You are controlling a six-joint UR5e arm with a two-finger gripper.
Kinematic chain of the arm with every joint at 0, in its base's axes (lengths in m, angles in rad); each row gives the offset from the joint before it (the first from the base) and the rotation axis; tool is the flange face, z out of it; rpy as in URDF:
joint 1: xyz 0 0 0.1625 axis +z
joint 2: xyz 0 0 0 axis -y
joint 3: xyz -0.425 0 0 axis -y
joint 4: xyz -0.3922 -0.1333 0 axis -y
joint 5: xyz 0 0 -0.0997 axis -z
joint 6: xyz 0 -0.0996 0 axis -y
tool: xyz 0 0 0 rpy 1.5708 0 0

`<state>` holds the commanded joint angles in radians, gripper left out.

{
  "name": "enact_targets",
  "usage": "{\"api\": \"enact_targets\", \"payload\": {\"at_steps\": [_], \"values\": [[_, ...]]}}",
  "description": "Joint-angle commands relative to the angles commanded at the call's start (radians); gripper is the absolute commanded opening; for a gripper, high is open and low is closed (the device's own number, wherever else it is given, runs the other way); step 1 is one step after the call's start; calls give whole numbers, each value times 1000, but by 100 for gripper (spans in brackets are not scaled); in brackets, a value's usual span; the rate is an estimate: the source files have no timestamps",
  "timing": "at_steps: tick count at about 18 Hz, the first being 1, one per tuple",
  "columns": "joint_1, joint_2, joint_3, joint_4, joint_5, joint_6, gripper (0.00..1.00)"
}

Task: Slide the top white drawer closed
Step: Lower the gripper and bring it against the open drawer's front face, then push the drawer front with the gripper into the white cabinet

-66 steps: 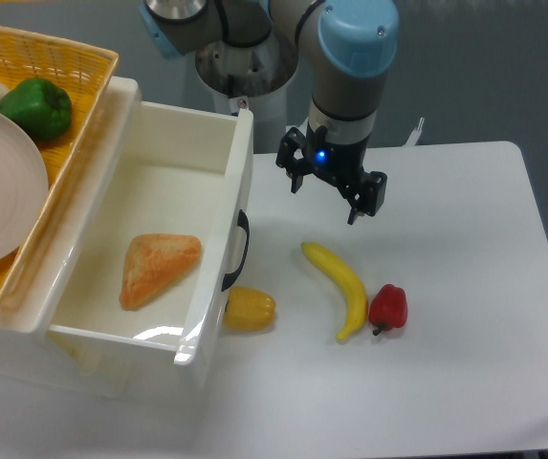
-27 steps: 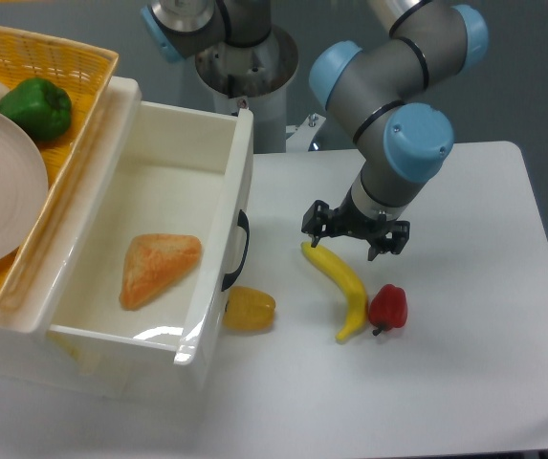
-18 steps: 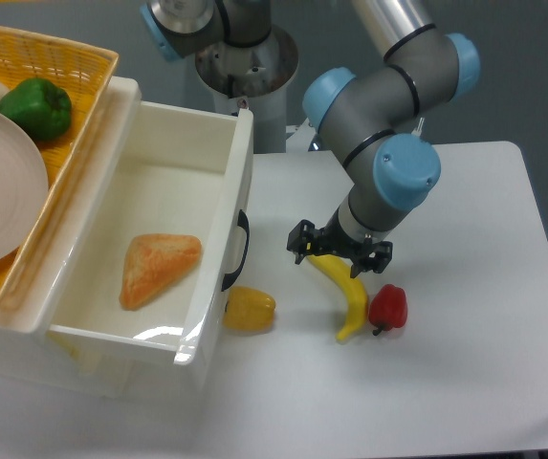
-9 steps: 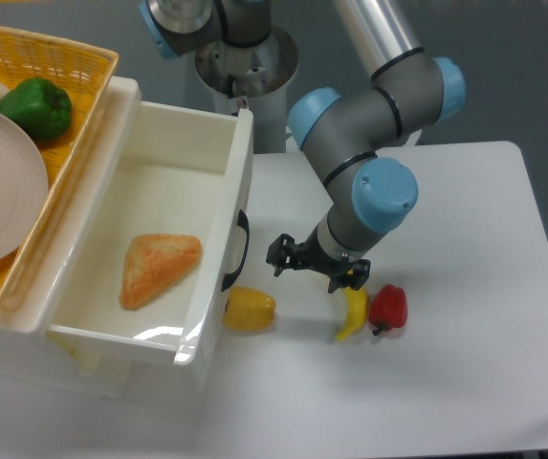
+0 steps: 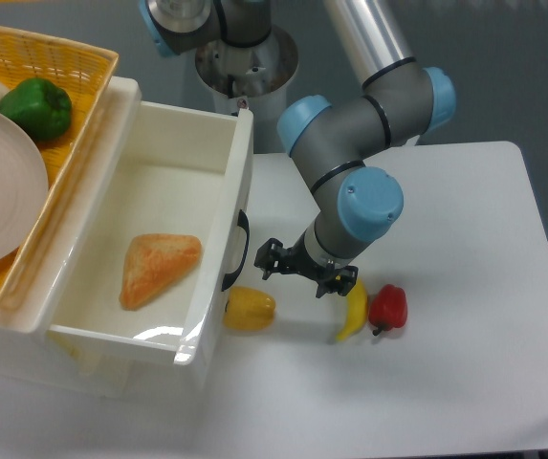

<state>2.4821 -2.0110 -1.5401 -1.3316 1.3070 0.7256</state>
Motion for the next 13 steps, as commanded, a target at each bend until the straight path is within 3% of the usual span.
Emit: {"api": "enact_targets", "payload": {"at_steps": [13], "values": [[-18,14,-6,0,-3,0,100]]}}
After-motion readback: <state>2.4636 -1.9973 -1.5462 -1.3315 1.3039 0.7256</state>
